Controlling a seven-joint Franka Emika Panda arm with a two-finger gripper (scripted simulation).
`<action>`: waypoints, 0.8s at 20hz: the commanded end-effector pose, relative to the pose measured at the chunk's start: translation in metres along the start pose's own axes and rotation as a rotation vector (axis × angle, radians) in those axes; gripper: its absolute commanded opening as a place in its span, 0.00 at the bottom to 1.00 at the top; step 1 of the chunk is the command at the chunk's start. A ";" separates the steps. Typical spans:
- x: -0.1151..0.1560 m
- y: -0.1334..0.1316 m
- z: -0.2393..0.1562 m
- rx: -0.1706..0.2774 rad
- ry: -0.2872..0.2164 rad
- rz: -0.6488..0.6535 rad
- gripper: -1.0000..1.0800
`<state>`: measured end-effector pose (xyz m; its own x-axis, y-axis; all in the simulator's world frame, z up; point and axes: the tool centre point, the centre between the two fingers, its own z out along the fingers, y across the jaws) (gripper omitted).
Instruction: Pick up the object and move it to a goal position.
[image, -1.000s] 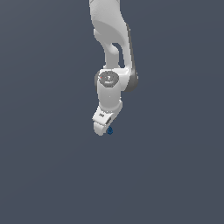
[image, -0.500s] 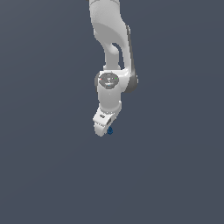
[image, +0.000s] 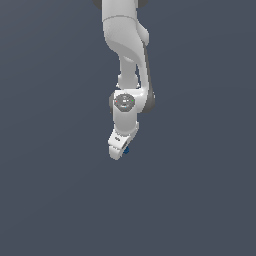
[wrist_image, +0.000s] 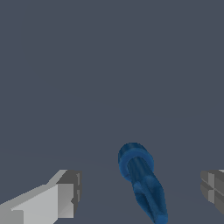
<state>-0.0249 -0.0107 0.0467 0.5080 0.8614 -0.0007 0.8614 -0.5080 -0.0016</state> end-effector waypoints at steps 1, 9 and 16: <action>0.000 0.001 0.004 -0.001 0.001 0.000 0.96; 0.000 0.001 0.004 -0.001 0.001 0.000 0.00; 0.000 0.003 0.002 -0.001 0.001 0.000 0.00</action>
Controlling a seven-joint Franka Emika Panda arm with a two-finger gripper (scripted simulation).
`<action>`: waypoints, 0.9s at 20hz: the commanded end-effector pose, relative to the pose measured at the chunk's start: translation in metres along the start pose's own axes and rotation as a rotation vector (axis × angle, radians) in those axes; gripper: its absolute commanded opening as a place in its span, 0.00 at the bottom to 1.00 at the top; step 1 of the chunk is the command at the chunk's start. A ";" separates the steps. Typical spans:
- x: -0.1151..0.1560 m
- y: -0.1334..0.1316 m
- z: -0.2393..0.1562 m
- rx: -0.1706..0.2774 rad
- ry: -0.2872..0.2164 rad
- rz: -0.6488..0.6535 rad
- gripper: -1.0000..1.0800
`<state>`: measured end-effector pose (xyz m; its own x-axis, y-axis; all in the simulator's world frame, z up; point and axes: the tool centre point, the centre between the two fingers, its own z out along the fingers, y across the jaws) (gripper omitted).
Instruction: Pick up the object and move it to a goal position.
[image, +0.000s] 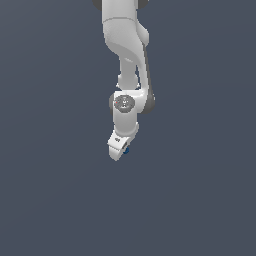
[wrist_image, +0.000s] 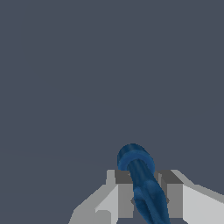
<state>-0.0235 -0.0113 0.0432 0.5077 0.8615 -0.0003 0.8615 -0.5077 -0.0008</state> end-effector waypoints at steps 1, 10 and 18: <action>0.000 0.002 -0.003 -0.001 0.000 0.000 0.00; -0.005 0.027 -0.040 0.000 0.001 -0.001 0.00; -0.013 0.068 -0.099 0.000 0.002 -0.001 0.00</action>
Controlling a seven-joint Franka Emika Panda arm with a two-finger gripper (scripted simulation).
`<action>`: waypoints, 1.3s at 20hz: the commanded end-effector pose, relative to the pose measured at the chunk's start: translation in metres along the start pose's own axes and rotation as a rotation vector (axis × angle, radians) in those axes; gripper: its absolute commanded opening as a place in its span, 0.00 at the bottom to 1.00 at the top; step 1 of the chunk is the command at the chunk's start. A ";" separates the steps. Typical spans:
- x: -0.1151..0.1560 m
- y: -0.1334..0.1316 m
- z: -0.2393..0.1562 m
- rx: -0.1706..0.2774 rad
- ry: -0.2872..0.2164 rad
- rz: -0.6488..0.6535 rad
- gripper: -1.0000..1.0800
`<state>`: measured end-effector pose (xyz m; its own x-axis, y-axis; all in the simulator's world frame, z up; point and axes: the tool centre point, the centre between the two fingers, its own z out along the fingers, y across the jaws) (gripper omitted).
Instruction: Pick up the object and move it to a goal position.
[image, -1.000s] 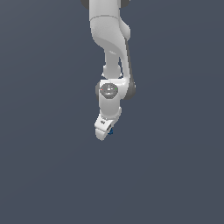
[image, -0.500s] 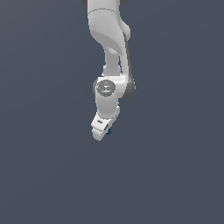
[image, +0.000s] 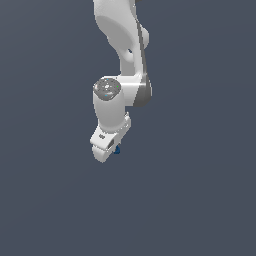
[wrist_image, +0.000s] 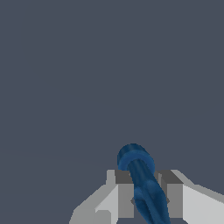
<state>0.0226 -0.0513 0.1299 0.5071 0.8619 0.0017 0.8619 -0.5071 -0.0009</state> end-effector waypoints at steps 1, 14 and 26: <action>-0.003 0.014 -0.021 0.000 0.000 0.000 0.00; -0.014 0.079 -0.111 0.000 0.000 0.000 0.00; -0.019 0.119 -0.163 0.000 -0.001 0.000 0.00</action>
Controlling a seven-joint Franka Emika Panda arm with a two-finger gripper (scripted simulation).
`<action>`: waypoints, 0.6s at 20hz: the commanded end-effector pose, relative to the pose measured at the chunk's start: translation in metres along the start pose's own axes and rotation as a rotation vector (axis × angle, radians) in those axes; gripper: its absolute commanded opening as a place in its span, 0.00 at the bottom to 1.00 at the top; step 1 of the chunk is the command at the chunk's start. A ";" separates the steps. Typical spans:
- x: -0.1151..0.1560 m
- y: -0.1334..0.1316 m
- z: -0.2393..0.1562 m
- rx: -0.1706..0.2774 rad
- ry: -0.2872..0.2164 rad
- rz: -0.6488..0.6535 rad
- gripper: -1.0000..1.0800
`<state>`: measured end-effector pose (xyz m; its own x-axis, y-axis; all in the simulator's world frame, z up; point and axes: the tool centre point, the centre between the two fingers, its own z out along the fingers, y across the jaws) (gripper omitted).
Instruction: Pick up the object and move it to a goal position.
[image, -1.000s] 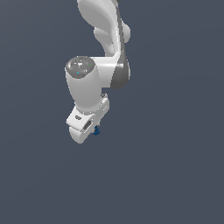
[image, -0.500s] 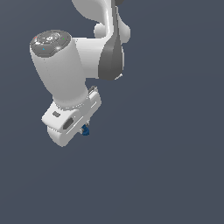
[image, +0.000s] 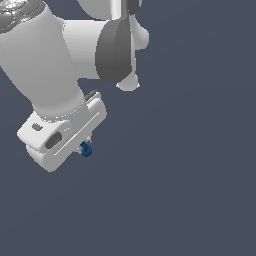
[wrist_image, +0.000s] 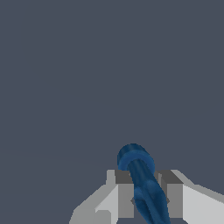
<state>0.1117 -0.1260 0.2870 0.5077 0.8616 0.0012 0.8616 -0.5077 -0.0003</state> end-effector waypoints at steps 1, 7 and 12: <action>-0.001 0.007 -0.009 0.000 -0.001 0.000 0.00; -0.002 0.019 -0.024 0.000 -0.001 0.000 0.00; -0.003 0.024 -0.031 0.000 -0.001 0.000 0.00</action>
<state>0.1301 -0.1400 0.3157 0.5080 0.8614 0.0001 0.8614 -0.5080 -0.0001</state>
